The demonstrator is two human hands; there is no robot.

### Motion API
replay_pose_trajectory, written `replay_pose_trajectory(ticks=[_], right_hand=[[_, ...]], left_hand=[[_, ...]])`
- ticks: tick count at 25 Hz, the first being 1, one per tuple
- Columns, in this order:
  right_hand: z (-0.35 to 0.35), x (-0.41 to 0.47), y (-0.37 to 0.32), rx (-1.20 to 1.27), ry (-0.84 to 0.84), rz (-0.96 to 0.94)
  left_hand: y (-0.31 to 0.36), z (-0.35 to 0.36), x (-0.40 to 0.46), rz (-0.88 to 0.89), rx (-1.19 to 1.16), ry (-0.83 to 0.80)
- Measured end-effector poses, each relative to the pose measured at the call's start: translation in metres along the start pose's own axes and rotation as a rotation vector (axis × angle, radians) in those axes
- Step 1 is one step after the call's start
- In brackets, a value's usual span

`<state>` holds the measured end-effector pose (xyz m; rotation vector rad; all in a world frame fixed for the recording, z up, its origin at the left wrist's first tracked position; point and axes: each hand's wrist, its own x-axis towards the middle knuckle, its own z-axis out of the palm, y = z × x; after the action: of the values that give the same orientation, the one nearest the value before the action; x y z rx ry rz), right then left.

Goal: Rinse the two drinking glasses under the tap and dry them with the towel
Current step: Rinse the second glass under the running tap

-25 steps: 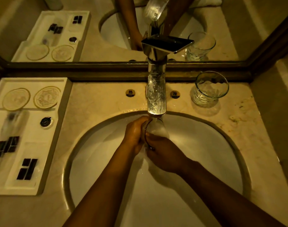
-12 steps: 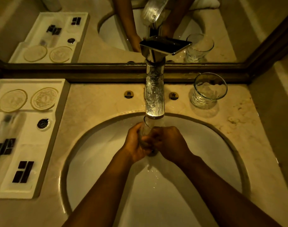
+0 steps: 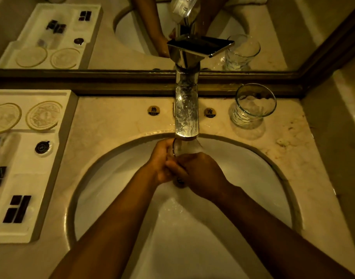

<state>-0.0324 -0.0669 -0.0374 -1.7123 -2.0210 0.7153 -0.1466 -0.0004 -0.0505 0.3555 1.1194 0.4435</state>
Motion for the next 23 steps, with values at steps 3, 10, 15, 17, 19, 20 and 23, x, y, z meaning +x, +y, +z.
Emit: replay_pose_trajectory(ticks=[3,10,15,17,19,20,23], right_hand=[[-0.017,-0.001,0.015,-0.039,-0.223,-0.130],[0.007,-0.009,0.001,0.132,-0.020,0.005],[0.019,-0.002,-0.030,0.396,0.081,0.377],[0.019,-0.004,-0.041,0.292,0.070,0.346],[0.019,-0.008,-0.037,0.189,0.046,0.297],[0.018,-0.009,-0.032,0.184,0.027,0.278],[0.013,-0.006,-0.003,0.116,-0.048,0.137]], left_hand=[[0.011,-0.003,-0.004,-0.053,0.086,-0.038],[-0.006,-0.001,-0.001,0.096,-0.039,0.068],[-0.030,0.000,0.001,0.225,-0.193,0.138],[-0.031,0.001,-0.002,0.256,-0.217,0.102],[-0.030,0.002,-0.007,0.262,-0.156,0.095],[-0.031,-0.002,-0.006,0.231,-0.151,0.082],[-0.027,-0.013,-0.006,0.177,-0.146,0.034]])
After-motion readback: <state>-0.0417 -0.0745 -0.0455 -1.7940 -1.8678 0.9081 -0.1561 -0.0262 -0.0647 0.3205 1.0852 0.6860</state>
